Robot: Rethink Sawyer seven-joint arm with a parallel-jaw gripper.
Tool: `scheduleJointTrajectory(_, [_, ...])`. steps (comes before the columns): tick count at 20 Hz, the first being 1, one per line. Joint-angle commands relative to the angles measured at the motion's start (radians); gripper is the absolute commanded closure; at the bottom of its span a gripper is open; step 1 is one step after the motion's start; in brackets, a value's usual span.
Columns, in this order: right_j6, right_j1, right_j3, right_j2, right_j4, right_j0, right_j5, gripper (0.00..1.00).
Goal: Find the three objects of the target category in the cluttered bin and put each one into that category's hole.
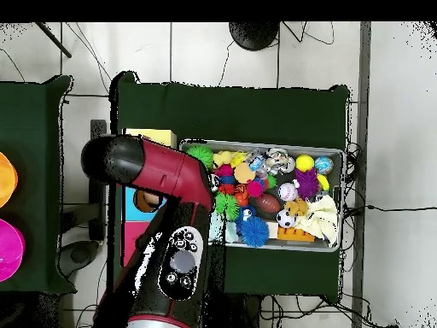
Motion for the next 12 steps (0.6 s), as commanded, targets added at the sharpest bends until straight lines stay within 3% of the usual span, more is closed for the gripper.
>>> scheduleJointTrajectory(1, [0.156,0.016,0.129,0.143,0.055,-0.045,-0.120,1.00])
scheduleJointTrajectory(12, [0.131,0.038,0.112,0.134,0.007,-0.053,-0.130,1.00])
